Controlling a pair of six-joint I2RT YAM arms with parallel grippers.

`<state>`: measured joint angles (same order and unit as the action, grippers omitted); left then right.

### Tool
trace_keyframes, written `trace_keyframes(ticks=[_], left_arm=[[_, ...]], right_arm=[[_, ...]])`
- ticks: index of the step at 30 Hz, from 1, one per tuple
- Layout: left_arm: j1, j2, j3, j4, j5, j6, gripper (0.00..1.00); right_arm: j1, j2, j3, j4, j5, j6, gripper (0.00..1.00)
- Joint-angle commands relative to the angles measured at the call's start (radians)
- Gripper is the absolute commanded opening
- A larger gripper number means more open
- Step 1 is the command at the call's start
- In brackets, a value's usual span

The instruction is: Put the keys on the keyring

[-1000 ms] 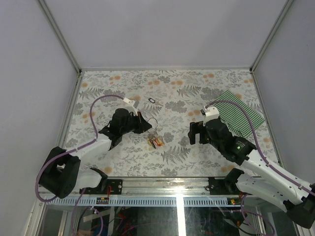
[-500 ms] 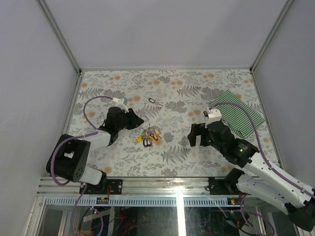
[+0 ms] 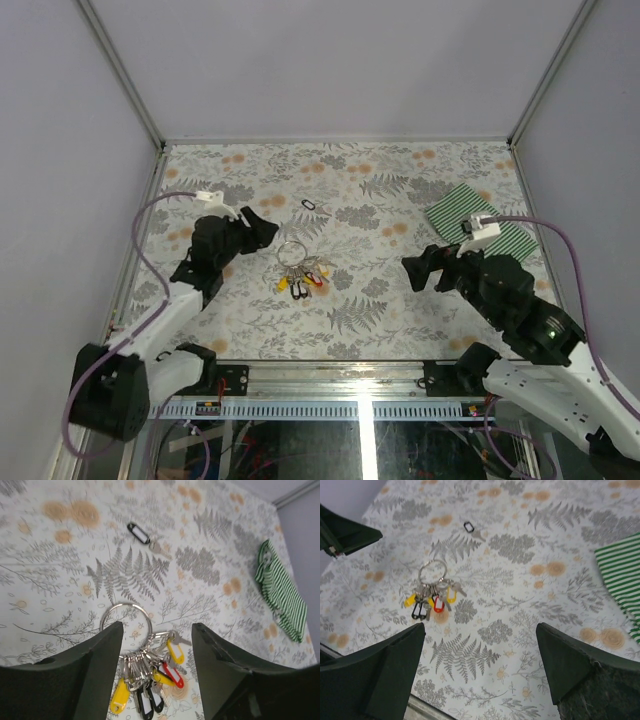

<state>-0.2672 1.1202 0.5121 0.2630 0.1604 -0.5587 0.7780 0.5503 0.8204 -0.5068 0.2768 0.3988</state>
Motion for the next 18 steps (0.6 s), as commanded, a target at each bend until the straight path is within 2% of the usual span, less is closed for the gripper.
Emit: trace_keyframes(ticks=[1, 12, 18], left_arm=[[0.008, -0.19, 0.075, -0.222, -0.129, 0.062, 0.6], [0.008, -0.529, 0.17, -0.631, -0.232, 0.159, 0.71], [0.008, -0.652, 0.142, -0.69, -0.279, 0.159, 0.78]], right_arm=[[-0.001, -0.05, 0.1, -0.067, 0.101, -0.059, 0.99], [-0.001, -0.214, 0.073, -0.098, 0.189, -0.141, 0.99], [-0.001, -0.266, 0.032, -0.109, 0.194, -0.143, 0.99]])
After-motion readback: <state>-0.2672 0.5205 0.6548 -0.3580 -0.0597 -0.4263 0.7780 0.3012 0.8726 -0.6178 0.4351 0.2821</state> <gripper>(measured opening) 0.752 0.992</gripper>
